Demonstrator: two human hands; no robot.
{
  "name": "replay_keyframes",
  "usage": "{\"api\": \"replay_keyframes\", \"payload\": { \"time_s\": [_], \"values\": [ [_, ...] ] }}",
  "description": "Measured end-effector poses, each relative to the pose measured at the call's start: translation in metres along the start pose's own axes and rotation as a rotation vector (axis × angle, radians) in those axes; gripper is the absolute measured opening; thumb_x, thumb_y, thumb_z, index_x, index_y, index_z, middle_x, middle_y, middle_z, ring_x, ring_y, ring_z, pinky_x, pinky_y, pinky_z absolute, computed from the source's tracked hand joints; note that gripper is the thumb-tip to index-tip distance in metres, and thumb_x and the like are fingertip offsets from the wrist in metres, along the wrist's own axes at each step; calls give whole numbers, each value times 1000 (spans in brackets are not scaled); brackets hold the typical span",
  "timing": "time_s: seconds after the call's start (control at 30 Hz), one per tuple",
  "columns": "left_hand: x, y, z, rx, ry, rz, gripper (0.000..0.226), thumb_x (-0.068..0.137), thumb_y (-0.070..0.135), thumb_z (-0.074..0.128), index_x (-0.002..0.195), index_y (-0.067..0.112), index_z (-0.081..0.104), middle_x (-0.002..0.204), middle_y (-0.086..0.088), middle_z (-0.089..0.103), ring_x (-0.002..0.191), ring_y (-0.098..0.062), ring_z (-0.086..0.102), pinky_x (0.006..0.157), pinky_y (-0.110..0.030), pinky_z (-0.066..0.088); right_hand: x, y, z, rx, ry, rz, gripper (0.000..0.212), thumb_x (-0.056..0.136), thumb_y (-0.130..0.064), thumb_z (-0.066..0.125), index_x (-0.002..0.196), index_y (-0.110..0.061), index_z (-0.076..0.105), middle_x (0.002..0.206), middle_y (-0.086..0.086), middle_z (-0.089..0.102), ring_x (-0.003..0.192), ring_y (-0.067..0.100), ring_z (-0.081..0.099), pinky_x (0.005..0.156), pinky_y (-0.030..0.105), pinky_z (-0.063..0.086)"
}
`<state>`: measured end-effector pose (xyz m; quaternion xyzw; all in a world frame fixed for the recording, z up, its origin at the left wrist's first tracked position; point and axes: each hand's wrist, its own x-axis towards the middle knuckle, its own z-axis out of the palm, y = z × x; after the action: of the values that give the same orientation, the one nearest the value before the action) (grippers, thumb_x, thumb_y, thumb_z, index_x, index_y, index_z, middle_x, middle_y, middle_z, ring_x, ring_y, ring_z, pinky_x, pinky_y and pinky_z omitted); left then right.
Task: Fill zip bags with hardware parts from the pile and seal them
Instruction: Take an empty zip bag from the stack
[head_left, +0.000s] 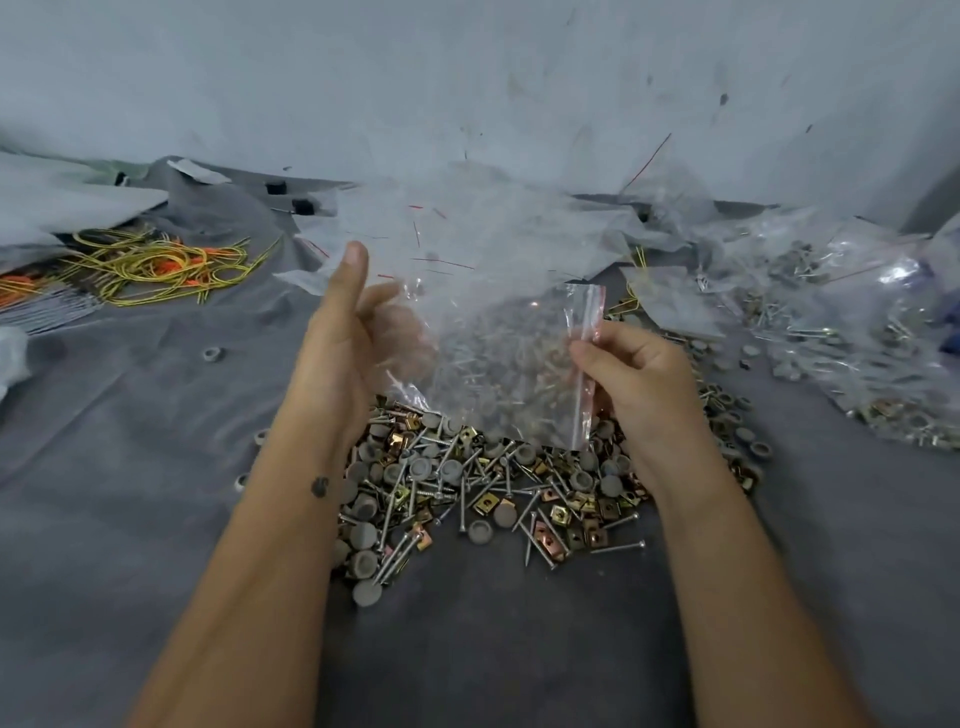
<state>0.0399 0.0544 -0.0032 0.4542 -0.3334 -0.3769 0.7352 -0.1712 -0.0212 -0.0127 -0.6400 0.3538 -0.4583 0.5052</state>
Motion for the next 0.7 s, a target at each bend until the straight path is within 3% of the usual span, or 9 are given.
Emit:
{"api": "replay_keyframes", "payload": {
  "time_s": [0.1, 0.2, 0.37, 0.5, 0.63, 0.7],
  "values": [
    [-6, -1, 1, 272, -110, 21, 57, 81, 66, 61, 93, 12, 74, 69, 2, 67, 54, -18, 61, 50, -22, 48, 1, 4, 0, -41, 36, -36, 19, 91, -20, 65, 80, -33, 75, 67, -6, 67, 65, 4, 61, 65, 22, 52],
    [-6, -6, 1, 295, -47, 59, 38, 75, 43, 77, 84, 7, 70, 72, -3, 67, 53, -16, 59, 45, -22, 46, 2, 7, 0, -94, 72, -53, 13, 91, -30, 64, 82, -27, 73, 75, 5, 67, 69, 7, 58, 69, 23, 51],
    [0, -5, 0, 67, 95, 38, 19, 64, 36, 81, 66, 20, 69, 65, -1, 62, 67, -21, 49, 70, -36, 44, 3, 10, -1, -114, 121, -61, 18, 93, -29, 62, 78, -26, 71, 70, 0, 64, 67, 7, 56, 63, 20, 49],
    [2, -8, 1, 84, 219, 92, 22, 89, 29, 69, 68, 21, 72, 63, 2, 63, 61, -10, 57, 68, -27, 51, 2, 7, 2, -84, 114, -65, 21, 93, -24, 63, 74, -28, 71, 64, -11, 62, 61, 3, 55, 56, 16, 47],
    [2, -10, -2, 326, 383, 214, 20, 97, 30, 61, 80, 23, 69, 54, 7, 51, 48, -7, 44, 51, -23, 40, -1, -1, -4, 115, -140, 46, 20, 90, -16, 62, 79, -24, 76, 72, -6, 69, 63, 6, 61, 58, 23, 52],
    [2, -11, -4, 535, 461, 280, 11, 96, 33, 60, 97, 25, 68, 68, 9, 57, 61, -7, 52, 61, -27, 44, -2, -1, -5, 146, -200, 59, 18, 89, -12, 61, 83, -20, 77, 74, -2, 71, 63, 8, 63, 57, 24, 53]
  ]
}}
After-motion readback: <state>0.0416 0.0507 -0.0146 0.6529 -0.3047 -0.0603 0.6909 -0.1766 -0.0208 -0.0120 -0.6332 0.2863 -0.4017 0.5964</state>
